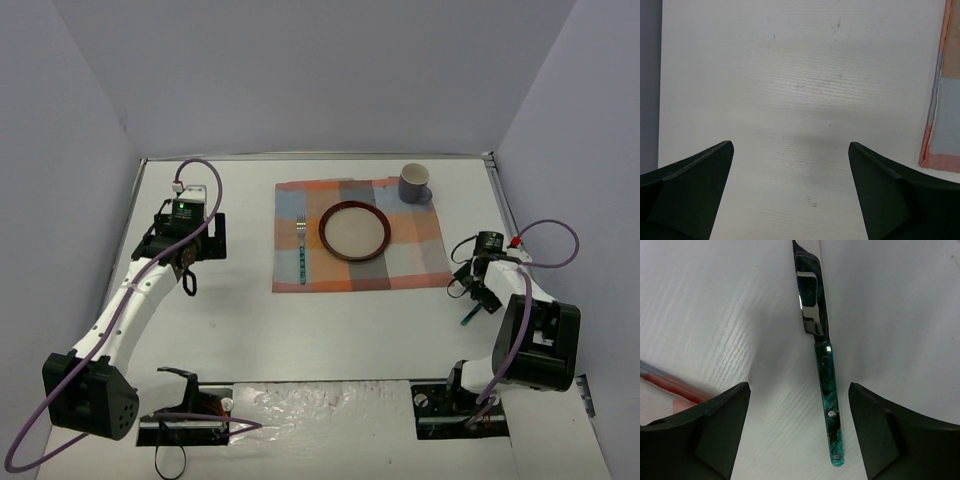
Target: Set the dinner table for one person
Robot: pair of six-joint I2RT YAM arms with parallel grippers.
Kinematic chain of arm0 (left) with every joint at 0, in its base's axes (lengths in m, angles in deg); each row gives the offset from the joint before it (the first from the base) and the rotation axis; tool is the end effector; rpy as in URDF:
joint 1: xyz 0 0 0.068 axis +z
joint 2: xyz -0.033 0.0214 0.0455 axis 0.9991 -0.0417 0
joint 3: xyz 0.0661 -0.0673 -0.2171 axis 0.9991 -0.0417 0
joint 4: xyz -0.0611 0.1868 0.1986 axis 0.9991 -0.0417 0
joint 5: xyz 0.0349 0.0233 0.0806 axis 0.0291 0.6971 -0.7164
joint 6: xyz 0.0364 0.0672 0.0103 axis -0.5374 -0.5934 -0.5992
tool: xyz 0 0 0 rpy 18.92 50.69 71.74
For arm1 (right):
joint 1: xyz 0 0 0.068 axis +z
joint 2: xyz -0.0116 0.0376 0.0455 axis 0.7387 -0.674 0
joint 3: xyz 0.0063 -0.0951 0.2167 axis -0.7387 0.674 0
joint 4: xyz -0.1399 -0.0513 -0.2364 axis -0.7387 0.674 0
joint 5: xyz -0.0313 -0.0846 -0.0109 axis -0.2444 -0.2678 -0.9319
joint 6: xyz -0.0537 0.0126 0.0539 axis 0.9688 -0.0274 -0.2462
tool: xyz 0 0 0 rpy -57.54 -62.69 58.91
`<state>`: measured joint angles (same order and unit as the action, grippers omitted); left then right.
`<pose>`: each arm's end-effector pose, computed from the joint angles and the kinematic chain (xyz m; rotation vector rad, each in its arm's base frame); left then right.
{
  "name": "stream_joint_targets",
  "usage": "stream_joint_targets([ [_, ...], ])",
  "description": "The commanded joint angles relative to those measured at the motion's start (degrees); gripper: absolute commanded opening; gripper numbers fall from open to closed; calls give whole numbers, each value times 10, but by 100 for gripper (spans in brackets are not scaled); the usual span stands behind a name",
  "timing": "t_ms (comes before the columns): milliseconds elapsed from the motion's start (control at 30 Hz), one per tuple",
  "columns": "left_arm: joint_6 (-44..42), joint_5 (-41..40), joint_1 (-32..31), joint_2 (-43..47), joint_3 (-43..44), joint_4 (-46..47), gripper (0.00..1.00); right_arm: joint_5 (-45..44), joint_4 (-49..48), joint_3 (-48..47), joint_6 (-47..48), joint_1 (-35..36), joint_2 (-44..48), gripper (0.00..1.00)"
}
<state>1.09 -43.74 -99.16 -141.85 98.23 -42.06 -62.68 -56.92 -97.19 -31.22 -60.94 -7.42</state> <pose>0.3069 -0.0477 0.2495 -0.1394 2.2678 0.0363 0.2859 -0.0856 0.0920 1.1855 2.1788 -0.1531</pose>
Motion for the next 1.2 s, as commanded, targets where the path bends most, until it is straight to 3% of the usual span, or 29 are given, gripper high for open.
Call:
stream_joint_targets([
  [0, 10, 0, 2, -4, 15, 27, 97, 20, -39, 7, 19, -31, -16, 73],
  [433, 10, -2, 2, -2, 14, 27, 97, 60, -54, 17, 40, -55, -60, 49],
  [800, 11, -2, 2, 3, 14, 26, 97, 38, -43, 8, 56, -50, -39, 2],
  [1000, 10, -2, 2, 2, 15, 26, 97, -7, -17, -29, 89, -18, 7, 0],
  [1167, 10, -1, 2, 1, 15, 27, 97, -66, -2, -83, 106, 70, 48, 0],
])
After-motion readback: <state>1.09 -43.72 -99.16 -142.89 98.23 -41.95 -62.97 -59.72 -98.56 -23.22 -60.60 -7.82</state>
